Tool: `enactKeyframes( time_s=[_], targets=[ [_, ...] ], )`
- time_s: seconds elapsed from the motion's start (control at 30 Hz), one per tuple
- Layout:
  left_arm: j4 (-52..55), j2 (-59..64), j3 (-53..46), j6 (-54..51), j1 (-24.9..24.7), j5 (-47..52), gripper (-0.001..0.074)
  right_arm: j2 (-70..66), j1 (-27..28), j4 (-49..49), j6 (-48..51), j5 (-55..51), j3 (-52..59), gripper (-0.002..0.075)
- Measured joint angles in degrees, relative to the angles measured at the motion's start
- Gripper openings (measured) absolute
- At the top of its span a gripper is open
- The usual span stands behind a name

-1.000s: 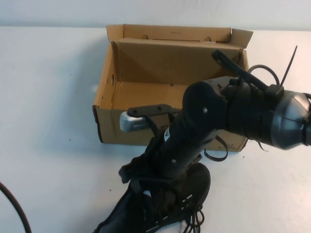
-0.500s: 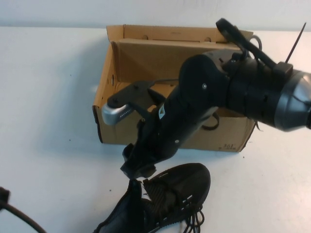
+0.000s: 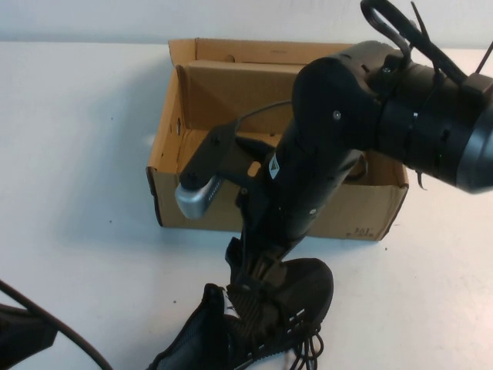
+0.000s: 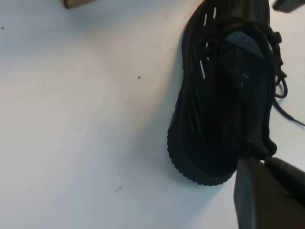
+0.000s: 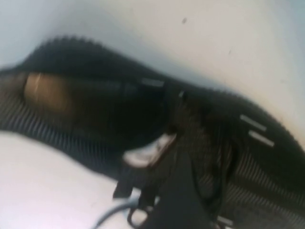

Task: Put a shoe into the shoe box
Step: Pick up the shoe from the table

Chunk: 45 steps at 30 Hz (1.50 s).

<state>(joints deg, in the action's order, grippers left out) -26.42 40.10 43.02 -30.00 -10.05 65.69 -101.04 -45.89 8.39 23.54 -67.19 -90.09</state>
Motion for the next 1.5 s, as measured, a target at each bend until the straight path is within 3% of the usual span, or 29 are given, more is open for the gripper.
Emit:
enactKeyframes(
  time_s=[0.2,0.47,0.7,0.97,1.3,1.4,1.5],
  targets=[
    [0.0,0.0,0.0,-0.3,0.0,-0.2,-0.0001,0.1,0.0,7.6,6.8,-2.5,0.1,0.0503],
    [0.0,0.0,0.0,-0.3,0.0,-0.7,-0.0001,0.1,-0.4,11.4,5.1,-1.8,0.1,0.0503],
    [-0.1,0.0,0.0,-0.3,0.0,-1.0,-0.0001,0.1,-1.9,7.3,-0.8,-0.7,1.1,0.0503],
    [-0.2,0.0,0.0,-0.3,0.0,-1.3,-0.0001,-0.1,-6.8,-2.1,-14.9,6.1,6.9,0.0503],
    [-0.2,0.0,0.0,-0.3,0.0,-1.3,-0.0001,-3.2,-6.8,-6.3,-17.1,9.4,8.7,0.0498],
    [-0.2,0.0,0.0,-0.3,0.0,-1.3,-0.0001,-5.2,-6.8,-8.0,-18.1,9.8,8.7,0.0454],
    [-0.2,0.0,0.0,-0.3,0.0,-1.3,-0.0001,-5.5,-6.8,-8.4,-19.1,10.0,8.7,0.0311]
  ],
)
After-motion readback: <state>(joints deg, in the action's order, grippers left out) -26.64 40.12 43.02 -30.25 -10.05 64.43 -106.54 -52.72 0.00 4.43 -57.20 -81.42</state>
